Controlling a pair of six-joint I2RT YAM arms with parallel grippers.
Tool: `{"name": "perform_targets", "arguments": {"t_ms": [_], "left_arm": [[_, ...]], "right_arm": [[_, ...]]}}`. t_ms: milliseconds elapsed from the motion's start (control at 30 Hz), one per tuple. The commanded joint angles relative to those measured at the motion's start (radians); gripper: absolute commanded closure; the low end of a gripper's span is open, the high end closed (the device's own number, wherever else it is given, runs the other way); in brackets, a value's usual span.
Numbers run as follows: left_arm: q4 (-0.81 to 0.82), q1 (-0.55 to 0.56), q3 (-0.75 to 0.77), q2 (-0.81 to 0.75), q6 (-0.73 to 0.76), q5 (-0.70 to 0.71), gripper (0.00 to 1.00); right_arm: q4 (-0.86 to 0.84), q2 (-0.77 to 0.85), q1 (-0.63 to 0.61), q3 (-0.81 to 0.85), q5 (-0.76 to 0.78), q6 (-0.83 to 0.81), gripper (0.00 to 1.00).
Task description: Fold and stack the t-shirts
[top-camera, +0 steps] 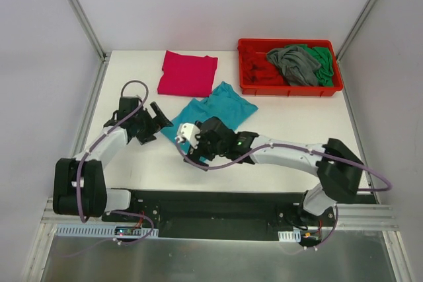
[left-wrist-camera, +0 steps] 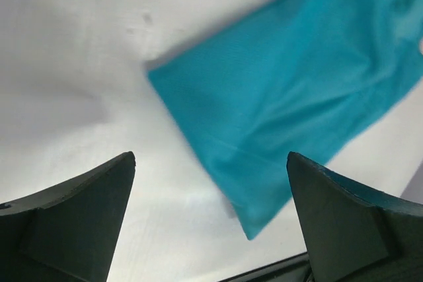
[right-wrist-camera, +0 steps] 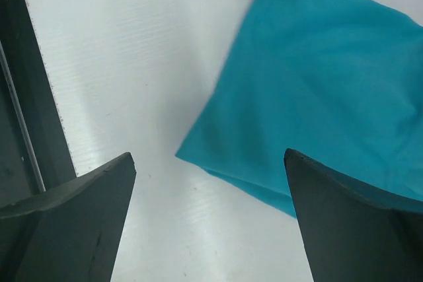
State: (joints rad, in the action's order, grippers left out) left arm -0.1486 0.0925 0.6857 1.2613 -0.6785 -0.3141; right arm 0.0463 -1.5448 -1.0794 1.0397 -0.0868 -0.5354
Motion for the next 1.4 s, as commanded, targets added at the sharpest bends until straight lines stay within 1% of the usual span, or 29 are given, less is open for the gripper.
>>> {"name": "perform_targets", "arguments": {"t_ms": [0,33,100,200,333,433,500,533,567,633,700,733,767,800,833,900,967,1067,1100,1200,1267,1367], "left_arm": [[-0.082,-0.043,0.058,0.123,0.004,0.023,0.07],[-0.082,-0.043,0.076,0.151,0.004,0.004,0.11],[-0.08,-0.043,0.098,0.2,0.002,0.003,0.14],[-0.057,-0.042,0.098,0.239,-0.001,-0.003,0.2],[-0.042,-0.04,0.101,0.291,-0.001,0.003,0.27],[-0.029,-0.03,0.109,0.343,0.007,-0.016,0.35],[-0.023,-0.016,0.117,0.369,0.01,-0.019,0.37],[-0.022,-0.01,0.12,0.381,0.008,-0.019,0.37],[-0.023,-0.005,0.127,0.394,0.013,-0.017,0.41],[-0.023,-0.002,0.133,0.414,0.011,-0.014,0.52],[-0.023,-0.002,0.137,0.421,0.011,-0.003,0.68],[-0.026,-0.002,0.135,0.415,0.008,0.007,0.79],[-0.029,-0.002,0.13,0.406,0.007,0.015,0.92],[-0.034,-0.002,0.127,0.394,0.004,0.026,1.0],[-0.04,-0.004,0.123,0.379,0.0,0.039,1.0],[-0.055,-0.004,0.107,0.337,0.0,0.061,1.0],[-0.081,-0.004,0.092,0.284,-0.004,0.101,1.0],[-0.143,-0.007,0.075,0.184,-0.01,0.168,1.0],[-0.164,-0.008,0.069,0.143,-0.012,0.193,1.0],[-0.23,-0.008,0.045,-0.015,-0.033,0.279,1.0],[-0.288,-0.01,0.041,-0.115,-0.047,0.349,1.0],[-0.356,-0.01,0.041,-0.282,-0.061,0.414,1.0]], "right_arm": [[0.07,-0.165,-0.057,0.133,0.048,-0.078,0.01],[0.091,-0.204,-0.069,0.163,0.07,-0.084,0.01],[0.102,-0.259,-0.082,0.206,0.114,-0.103,0.01],[0.105,-0.313,-0.086,0.243,0.171,-0.106,0.08],[0.11,-0.324,-0.094,0.218,0.183,-0.1,0.13],[0.109,-0.324,-0.108,0.189,0.188,-0.097,0.14],[0.104,-0.336,-0.114,0.184,0.206,-0.095,0.15],[0.104,-0.343,-0.114,0.183,0.219,-0.097,0.18],[0.104,-0.351,-0.117,0.186,0.228,-0.1,0.2],[0.104,-0.363,-0.12,0.184,0.24,-0.097,0.27],[0.101,-0.373,-0.12,0.183,0.262,-0.09,0.33],[0.104,-0.376,-0.123,0.183,0.269,-0.087,0.37],[0.11,-0.377,-0.123,0.186,0.272,-0.083,0.45],[0.116,-0.377,-0.128,0.184,0.26,-0.081,0.51],[0.119,-0.373,-0.132,0.183,0.249,-0.077,0.55],[0.118,-0.37,-0.148,0.18,0.21,-0.075,0.65],[0.128,-0.374,-0.165,0.189,0.203,-0.077,0.76],[0.164,-0.374,-0.203,0.217,0.185,-0.071,0.94],[0.17,-0.367,-0.217,0.224,0.17,-0.069,0.97],[0.182,-0.328,-0.269,0.247,0.112,-0.017,0.99],[0.149,-0.279,-0.292,0.25,0.023,0.033,0.99],[0.101,-0.21,-0.298,0.258,-0.128,0.135,0.99]]}}
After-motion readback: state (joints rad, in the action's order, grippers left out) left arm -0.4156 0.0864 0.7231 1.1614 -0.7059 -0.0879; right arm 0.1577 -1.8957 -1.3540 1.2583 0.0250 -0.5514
